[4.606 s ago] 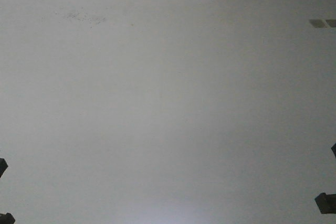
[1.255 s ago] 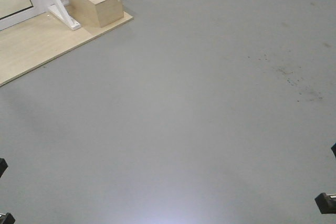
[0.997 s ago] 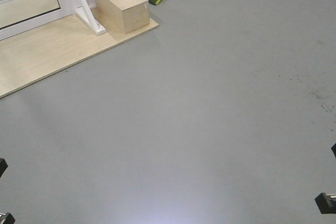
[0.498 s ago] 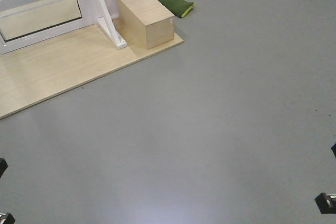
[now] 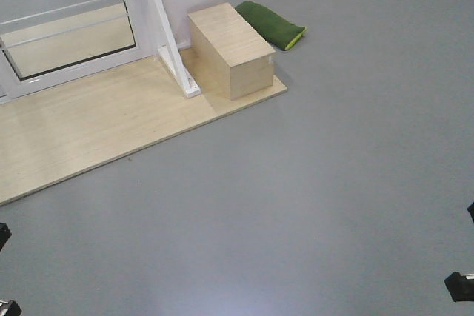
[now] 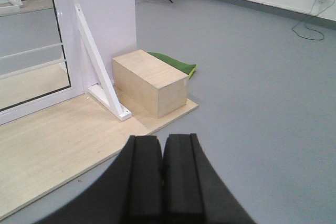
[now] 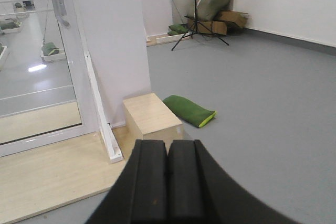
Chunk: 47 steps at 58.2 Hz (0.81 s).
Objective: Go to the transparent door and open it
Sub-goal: 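Drive the base toward the white-framed glass sliding door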
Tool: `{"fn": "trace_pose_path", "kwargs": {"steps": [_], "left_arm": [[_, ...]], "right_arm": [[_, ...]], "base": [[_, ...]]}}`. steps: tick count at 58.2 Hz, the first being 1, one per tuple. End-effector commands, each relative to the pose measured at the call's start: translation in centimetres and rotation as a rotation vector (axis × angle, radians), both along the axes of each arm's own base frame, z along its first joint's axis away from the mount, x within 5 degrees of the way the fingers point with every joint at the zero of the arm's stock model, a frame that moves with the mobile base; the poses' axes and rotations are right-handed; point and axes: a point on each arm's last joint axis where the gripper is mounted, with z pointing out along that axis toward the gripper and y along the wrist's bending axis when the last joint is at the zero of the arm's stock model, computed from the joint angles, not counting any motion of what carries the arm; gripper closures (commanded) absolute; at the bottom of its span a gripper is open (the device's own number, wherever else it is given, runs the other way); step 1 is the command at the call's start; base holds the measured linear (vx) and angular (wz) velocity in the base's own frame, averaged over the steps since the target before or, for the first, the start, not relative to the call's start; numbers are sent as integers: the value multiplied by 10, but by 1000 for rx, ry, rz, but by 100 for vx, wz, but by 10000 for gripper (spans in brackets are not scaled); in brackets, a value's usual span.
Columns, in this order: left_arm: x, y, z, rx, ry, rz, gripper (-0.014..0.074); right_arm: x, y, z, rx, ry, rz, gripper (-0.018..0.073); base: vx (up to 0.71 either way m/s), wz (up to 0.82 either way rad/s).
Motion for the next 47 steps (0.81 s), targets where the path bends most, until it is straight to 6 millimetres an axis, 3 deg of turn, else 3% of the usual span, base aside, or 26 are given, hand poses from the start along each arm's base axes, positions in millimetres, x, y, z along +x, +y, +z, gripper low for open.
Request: {"fn": "trace_pose_path", "kwargs": {"steps": [1,47], "left_arm": [[1,0,4,-35,-74,0,602],[1,0,4,-35,-74,0,602]], "right_arm": [[-1,-1,7,2,-91,-11,561],[-1,-1,7,2,-91,-11,561]], "base": [[50,23],[52,45]]}}
